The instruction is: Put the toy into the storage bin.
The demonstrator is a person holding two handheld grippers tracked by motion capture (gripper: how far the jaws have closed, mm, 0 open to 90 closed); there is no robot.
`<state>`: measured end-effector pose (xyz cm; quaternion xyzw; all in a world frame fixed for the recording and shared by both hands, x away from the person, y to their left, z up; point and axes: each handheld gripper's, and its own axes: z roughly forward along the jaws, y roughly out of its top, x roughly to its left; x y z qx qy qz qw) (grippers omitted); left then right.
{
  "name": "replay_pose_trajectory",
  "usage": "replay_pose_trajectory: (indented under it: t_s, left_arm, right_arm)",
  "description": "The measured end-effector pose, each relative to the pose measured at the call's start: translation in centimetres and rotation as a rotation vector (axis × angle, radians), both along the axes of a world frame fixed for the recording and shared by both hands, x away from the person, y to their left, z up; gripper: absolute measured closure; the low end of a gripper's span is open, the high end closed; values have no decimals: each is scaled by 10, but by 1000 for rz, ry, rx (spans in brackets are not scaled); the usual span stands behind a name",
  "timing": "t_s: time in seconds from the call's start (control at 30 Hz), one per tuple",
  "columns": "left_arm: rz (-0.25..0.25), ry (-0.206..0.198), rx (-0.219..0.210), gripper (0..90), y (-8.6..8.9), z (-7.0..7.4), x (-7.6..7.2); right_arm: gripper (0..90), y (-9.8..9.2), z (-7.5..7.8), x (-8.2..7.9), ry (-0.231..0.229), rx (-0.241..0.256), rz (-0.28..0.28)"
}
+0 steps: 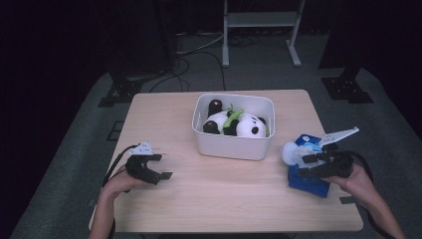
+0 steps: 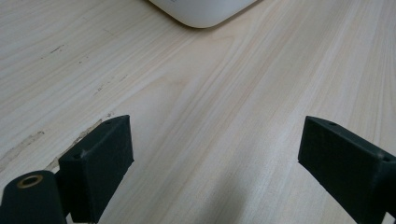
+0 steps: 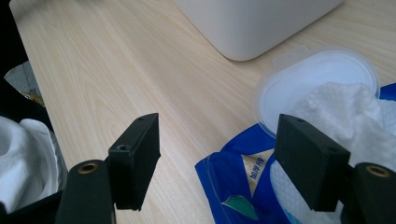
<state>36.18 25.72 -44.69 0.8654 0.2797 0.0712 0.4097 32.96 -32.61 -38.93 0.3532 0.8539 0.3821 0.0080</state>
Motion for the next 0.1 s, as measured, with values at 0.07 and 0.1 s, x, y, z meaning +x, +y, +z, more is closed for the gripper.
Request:
replay_pose_trajectory:
  t_s: [0.07, 0.1]
  left_arm:
    - [0, 2, 4, 90, 0, 0, 0]
    - [0, 1, 5, 90, 0, 0, 0]
  right_arm:
    - [299, 0, 0, -1, -3, -1, 2]
    - [299, 1, 0, -2, -3, 2, 2]
